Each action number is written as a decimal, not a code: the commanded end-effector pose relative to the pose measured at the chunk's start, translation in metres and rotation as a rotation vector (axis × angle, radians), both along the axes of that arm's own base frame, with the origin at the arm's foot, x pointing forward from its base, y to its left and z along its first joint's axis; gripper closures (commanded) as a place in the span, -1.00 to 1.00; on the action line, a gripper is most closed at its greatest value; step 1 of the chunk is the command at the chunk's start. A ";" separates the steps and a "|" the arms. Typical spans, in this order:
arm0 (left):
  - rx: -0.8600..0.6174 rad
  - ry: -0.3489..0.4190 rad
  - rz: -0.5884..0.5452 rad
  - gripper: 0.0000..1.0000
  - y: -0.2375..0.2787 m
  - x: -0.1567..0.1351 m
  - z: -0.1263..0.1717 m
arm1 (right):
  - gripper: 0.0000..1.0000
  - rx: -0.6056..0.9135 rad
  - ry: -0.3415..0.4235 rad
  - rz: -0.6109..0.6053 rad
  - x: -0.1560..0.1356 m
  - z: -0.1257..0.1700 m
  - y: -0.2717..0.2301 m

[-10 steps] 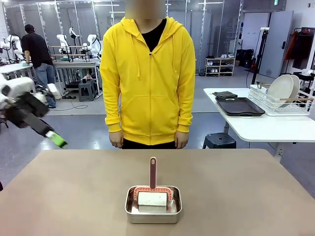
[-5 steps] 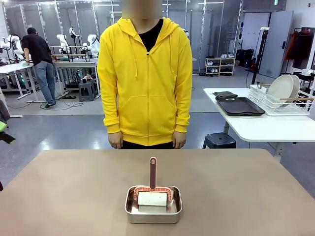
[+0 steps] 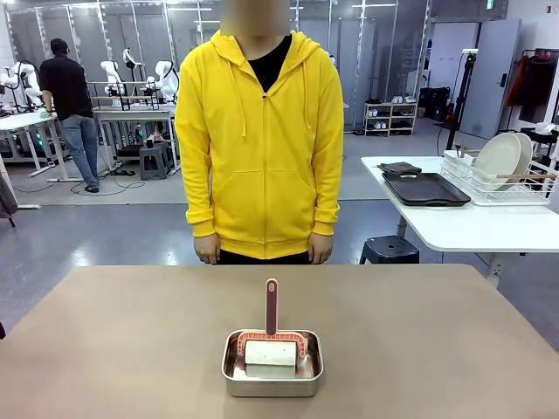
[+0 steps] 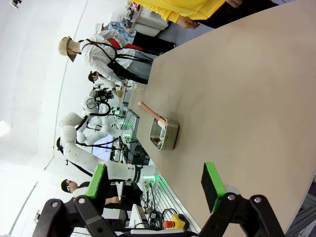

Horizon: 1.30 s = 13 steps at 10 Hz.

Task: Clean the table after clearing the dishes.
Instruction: Place the Lint Roller back on top of the Airtight Container.

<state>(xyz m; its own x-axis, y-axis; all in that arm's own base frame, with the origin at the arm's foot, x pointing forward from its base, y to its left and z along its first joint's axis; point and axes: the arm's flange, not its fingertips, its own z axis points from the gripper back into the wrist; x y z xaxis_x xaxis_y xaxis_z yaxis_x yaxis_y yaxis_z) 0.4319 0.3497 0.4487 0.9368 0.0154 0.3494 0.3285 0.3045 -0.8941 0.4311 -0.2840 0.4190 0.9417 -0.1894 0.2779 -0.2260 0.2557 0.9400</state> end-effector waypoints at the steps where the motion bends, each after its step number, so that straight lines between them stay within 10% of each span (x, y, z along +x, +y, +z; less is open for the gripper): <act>1: -0.123 0.060 0.002 -1.00 0.001 0.019 -0.003 | -0.90 0.006 0.004 -0.008 -0.003 0.002 0.006; 13: -0.090 0.052 0.003 -1.00 -0.001 0.015 -0.026 | -0.90 0.006 0.004 -0.008 -0.003 0.002 0.006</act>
